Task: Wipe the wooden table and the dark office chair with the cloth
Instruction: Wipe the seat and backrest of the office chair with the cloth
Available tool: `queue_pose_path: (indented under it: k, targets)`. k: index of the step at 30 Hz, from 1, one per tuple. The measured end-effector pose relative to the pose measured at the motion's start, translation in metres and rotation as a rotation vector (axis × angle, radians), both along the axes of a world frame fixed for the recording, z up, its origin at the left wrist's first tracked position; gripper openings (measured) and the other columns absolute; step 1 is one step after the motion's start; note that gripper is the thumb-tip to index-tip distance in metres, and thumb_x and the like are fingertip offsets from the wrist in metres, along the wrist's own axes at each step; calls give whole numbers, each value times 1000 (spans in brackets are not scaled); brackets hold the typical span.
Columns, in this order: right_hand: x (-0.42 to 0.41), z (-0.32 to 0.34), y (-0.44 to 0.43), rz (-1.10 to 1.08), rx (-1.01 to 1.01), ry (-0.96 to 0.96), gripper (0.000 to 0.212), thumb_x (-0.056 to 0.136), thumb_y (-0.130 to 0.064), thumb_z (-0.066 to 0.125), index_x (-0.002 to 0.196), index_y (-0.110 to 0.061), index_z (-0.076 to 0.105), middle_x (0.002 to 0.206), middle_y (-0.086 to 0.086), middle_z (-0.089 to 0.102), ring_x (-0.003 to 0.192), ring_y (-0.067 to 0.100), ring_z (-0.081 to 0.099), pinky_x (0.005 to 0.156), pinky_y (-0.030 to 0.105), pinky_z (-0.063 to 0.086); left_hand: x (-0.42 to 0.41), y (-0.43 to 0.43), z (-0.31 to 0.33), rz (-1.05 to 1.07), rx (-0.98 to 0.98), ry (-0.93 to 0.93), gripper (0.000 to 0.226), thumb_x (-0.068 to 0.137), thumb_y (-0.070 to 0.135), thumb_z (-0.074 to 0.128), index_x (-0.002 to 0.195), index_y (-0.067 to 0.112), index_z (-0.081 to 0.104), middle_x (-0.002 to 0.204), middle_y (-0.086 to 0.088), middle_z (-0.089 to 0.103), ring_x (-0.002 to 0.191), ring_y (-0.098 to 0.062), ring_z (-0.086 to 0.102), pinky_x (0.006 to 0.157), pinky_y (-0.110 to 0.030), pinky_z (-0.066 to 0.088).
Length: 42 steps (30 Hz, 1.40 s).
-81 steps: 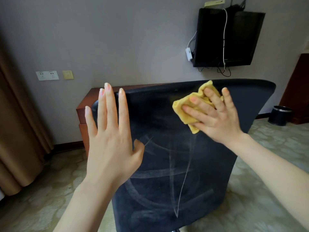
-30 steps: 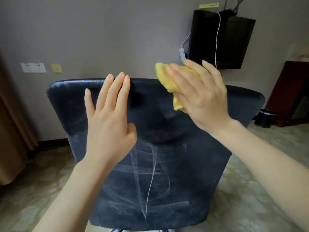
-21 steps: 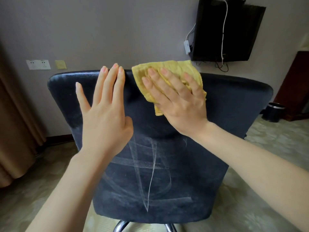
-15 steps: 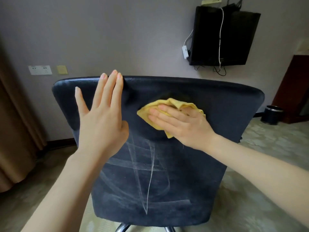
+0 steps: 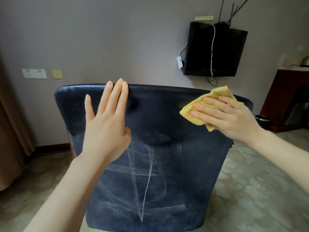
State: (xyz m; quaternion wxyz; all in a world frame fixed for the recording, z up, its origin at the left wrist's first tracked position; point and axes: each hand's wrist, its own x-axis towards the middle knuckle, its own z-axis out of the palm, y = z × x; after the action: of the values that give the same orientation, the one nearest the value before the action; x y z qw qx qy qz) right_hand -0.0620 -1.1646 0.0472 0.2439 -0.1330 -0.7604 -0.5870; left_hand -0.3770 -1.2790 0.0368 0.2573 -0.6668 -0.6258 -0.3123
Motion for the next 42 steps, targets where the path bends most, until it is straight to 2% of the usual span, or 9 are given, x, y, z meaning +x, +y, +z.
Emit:
queue_pose_path:
  k: [6,12,18,21,26,30,32,36,42]
  targets:
    - [-35,30,-13,53,-98,-8,51,95,-8,60,142,-17,43,144,3,42,134,27,41,108,48,38,-5,3,-1,-30,34,-9,104,62,1,63,151,11,11,159,-4,9,147,-22,0,114,-53,3]
    - [-98,21,-23,66,-7,167,48,94,-10,56,140,-22,48,144,-4,46,135,20,42,112,42,28,-18,9,-1,53,48,17,103,58,-1,69,149,4,19,157,-10,16,146,-27,9,113,-55,8]
    - [-139,4,-26,52,17,241,50,92,-6,49,140,-21,47,143,-7,47,133,14,44,112,38,25,-32,9,5,201,-1,28,96,70,9,70,149,7,15,159,-6,12,147,-23,3,113,-55,-2]
    - [-151,-7,-28,30,-28,196,51,97,-1,28,140,-19,47,145,-5,46,134,14,43,113,37,28,-25,6,6,250,-42,-50,96,75,15,63,151,9,5,160,-3,0,146,-24,-7,112,-59,-3]
    - [-145,-56,-26,-67,-207,42,52,98,-5,23,137,-22,52,141,-8,50,133,10,43,106,28,37,7,-4,9,101,15,-60,102,68,6,62,151,11,2,159,-7,-7,146,-28,-7,112,-58,2]
    - [-112,-111,-29,-285,-278,-180,60,89,-13,31,149,-23,29,142,-11,46,136,10,34,115,28,18,39,-5,9,-105,1,72,103,63,6,59,151,11,6,160,-6,-3,146,-27,-7,114,-54,4]
    - [-85,-125,-31,-254,-250,-190,59,88,-11,37,145,-24,33,143,-13,46,134,7,40,115,32,14,52,-3,8,-186,-25,79,102,66,6,56,152,15,2,160,-1,-6,146,-22,-12,115,-50,-1]
    - [-33,-117,-28,-31,-234,-20,39,93,-5,55,130,-17,58,129,-3,61,121,14,56,104,34,43,60,4,5,-196,2,29,97,70,4,55,152,18,4,160,3,3,146,-16,-11,114,-51,-4]
    - [-9,-51,-29,62,36,109,42,86,-8,70,126,-21,63,127,-3,60,118,14,53,101,35,43,59,11,-1,-173,99,59,95,65,-2,58,150,17,19,157,2,22,146,-16,7,112,-57,1]
